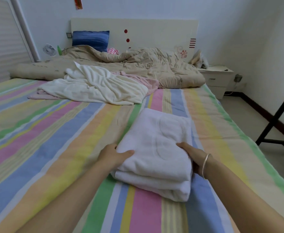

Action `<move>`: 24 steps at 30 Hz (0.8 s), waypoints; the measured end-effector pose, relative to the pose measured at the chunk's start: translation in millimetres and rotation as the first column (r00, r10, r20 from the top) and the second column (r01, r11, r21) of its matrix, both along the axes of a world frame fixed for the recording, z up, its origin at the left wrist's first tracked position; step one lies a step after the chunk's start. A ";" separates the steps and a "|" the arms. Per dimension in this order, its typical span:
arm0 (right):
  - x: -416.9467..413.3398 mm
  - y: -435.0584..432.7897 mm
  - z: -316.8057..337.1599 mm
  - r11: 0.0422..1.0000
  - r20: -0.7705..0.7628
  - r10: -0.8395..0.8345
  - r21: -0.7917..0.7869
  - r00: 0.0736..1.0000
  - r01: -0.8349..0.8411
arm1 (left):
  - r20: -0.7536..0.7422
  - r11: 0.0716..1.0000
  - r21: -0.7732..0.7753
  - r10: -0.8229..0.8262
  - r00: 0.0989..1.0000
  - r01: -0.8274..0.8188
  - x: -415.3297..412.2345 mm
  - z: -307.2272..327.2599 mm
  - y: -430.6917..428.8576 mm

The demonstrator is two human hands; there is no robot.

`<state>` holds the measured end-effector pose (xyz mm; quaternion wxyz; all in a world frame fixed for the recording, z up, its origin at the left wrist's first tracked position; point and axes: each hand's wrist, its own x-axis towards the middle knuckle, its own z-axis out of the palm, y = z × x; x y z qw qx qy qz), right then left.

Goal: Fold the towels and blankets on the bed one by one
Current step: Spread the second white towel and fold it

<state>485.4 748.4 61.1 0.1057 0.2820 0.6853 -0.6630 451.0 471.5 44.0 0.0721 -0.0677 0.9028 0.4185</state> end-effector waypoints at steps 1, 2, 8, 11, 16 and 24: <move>11.3 -6.8 1.4 1.000 0.003 -0.015 -0.026 1.000 0.015 | -0.015 0.998 -0.048 -0.030 0.999 0.029 -0.6 5.5 -5.7; 21.7 -14.3 3.2 0.998 0.006 -0.018 -0.055 1.000 0.018 | -0.034 0.992 -0.109 -0.065 0.997 0.060 -2.7 12.2 -10.8; 96.3 -98.2 15.6 0.981 -0.041 -0.046 -0.190 0.998 0.038 | -0.024 0.777 -0.568 -0.346 0.938 0.272 -4.6 66.6 -66.6; 127.9 -157.6 20.7 0.943 -0.071 -0.069 -0.329 0.995 0.042 | -0.026 0.668 -0.686 -0.418 0.908 0.287 -2.6 90.1 -96.4; 153.4 -268.2 18.4 0.874 -0.066 -0.165 -0.472 0.984 0.115 | -0.060 0.419 -0.895 -0.456 0.888 0.154 23.4 108.2 -150.4; 154.0 -432.3 13.6 0.811 -0.060 -0.296 -0.543 0.953 0.218 | -0.142 0.263 -0.965 -0.535 0.833 0.005 12.6 103.7 -244.6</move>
